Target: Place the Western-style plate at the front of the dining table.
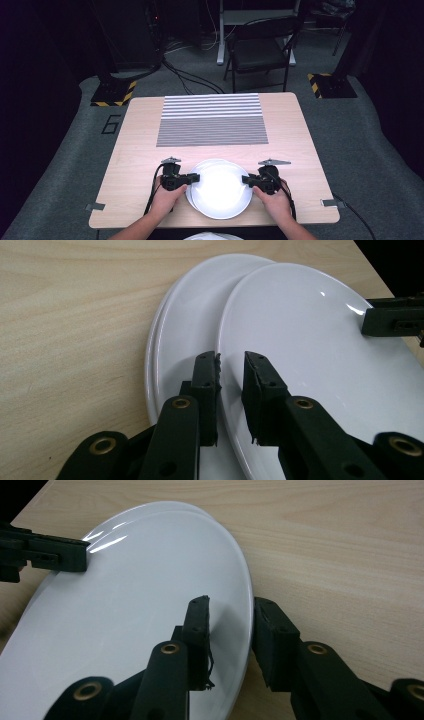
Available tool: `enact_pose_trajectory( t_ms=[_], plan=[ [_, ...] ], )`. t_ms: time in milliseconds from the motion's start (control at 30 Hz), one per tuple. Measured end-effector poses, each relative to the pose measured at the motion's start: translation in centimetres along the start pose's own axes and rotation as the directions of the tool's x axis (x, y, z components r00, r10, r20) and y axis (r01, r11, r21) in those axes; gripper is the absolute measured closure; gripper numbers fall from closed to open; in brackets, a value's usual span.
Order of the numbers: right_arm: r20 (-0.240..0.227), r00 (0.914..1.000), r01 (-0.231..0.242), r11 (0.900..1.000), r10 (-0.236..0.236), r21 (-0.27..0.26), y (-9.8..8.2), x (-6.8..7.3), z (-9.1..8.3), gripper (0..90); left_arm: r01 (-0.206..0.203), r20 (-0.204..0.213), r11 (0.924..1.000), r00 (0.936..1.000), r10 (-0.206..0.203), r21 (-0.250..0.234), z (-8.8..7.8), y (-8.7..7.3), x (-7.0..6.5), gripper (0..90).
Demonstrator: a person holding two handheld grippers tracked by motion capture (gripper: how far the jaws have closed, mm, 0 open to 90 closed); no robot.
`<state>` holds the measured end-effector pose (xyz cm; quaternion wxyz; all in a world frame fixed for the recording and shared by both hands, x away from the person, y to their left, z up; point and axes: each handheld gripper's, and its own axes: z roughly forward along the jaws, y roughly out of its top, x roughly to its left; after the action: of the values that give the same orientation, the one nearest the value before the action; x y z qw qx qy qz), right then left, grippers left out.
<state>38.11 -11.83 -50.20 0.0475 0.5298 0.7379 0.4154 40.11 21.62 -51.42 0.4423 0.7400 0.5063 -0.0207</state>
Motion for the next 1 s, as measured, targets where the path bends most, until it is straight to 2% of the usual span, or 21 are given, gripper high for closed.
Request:
enact_pose_trajectory(
  t_ms=[67, 167, 267, 333, 433, 533, 700, 767, 833, 1000],
  plan=[
    [0.018, 0.9996, 0.024, 1.0, -0.024, 0.0, 0.0, 0.0, 0.0, 61.0, -0.003, -0.007, 1.0, 1.0, 0.003, -0.007, -0.1, 0.0, 0.0, 76.6],
    [0.011, 0.9999, 0.003, 1.0, -0.003, 0.011, -0.3, -0.3, -0.6, 57.3, -0.008, -0.01, 0.9999, 0.9999, 0.007, -0.013, -0.2, 0.0, 0.0, 77.7],
    [-0.01, 0.9993, -0.037, 0.999, 0.037, 0.025, -0.5, -0.5, -1.2, 56.8, -0.008, -0.009, 0.9999, 0.9999, 0.008, -0.013, -0.2, 0.0, 0.0, 77.8],
    [-0.019, 0.9987, -0.047, 0.998, 0.048, 0.037, -0.7, -0.5, -1.4, 59.6, -0.004, -0.008, 0.9999, 1.0, 0.004, -0.011, -0.2, 0.0, 0.1, 77.8],
    [-0.035, 0.9987, -0.036, 0.998, 0.038, 0.044, -1.1, -0.2, -1.4, 67.6, 0.003, -0.008, 0.9999, 1.0, -0.003, -0.014, -0.2, 0.0, 0.0, 77.9],
    [-0.016, 0.9994, -0.031, 0.999, 0.031, 0.029, -1.0, 0.2, -1.3, 69.4, 0.033, 0.001, 0.9993, 0.9995, -0.033, -0.016, 0.0, 0.1, 0.2, 78.1],
    [-0.015, 0.9982, -0.057, 0.998, 0.057, 0.01, -0.6, -0.2, -0.9, 71.8, 0.068, 0.022, 0.9974, 0.9975, -0.068, -0.022, 0.4, 0.2, 0.4, 77.9],
    [-0.012, 0.9984, -0.055, 0.998, 0.055, 0.003, -0.4, -0.3, -0.7, 72.0, 0.054, 0.02, 0.9984, 0.9984, -0.054, -0.017, 0.4, 0.4, 0.6, 78.0],
    [-0.006, 0.9984, -0.056, 0.998, 0.055, -0.003, -0.2, -0.4, -0.4, 72.3, 0.075, 0.02, 0.9968, 0.997, -0.075, -0.028, 0.6, 0.5, 0.6, 78.0],
    [-0.01, 0.9974, -0.071, 0.997, 0.071, -0.018, 0.5, -0.6, 0.2, 73.8, 0.085, 0.024, 0.9957, 0.9962, -0.084, -0.038, 0.5, 0.7, 1.0, 79.7]
  ],
)
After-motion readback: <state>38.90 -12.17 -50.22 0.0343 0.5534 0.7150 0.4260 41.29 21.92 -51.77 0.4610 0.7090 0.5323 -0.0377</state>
